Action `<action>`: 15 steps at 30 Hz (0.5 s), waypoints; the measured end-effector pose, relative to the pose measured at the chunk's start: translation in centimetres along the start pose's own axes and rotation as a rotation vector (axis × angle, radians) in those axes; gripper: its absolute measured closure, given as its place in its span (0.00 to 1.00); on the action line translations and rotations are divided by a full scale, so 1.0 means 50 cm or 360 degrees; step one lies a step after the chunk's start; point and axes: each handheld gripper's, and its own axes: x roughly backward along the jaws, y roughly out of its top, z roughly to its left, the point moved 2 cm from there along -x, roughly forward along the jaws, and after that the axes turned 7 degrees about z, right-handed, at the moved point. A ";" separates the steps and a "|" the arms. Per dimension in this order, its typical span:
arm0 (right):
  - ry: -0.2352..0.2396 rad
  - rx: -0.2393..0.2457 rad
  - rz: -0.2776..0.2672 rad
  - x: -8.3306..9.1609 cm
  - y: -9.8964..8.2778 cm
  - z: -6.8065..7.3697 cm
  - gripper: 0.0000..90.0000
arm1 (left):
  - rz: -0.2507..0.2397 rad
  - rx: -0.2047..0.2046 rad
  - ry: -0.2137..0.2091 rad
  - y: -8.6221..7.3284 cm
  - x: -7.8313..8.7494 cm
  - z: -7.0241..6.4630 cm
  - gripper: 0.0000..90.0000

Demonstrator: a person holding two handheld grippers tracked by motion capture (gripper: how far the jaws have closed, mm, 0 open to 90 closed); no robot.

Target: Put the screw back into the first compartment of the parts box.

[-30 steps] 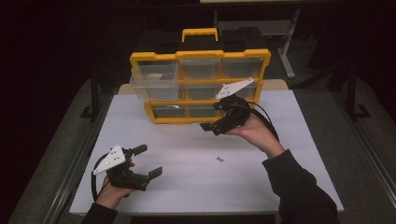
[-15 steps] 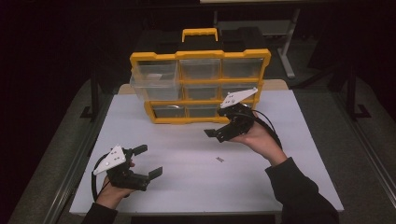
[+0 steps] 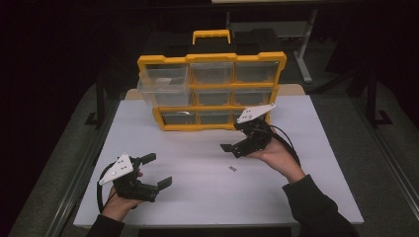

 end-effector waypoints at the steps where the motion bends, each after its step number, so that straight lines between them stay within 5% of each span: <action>1: -0.0001 -0.0004 0.0000 -0.002 -0.003 0.000 0.15 | -0.0001 -0.0003 -0.0001 0.000 0.000 0.000 0.00; 15: -0.0038 -0.0049 0.0062 -0.023 -0.051 -0.011 0.15 | -0.0010 0.0019 -0.0001 0.001 0.002 -0.001 0.00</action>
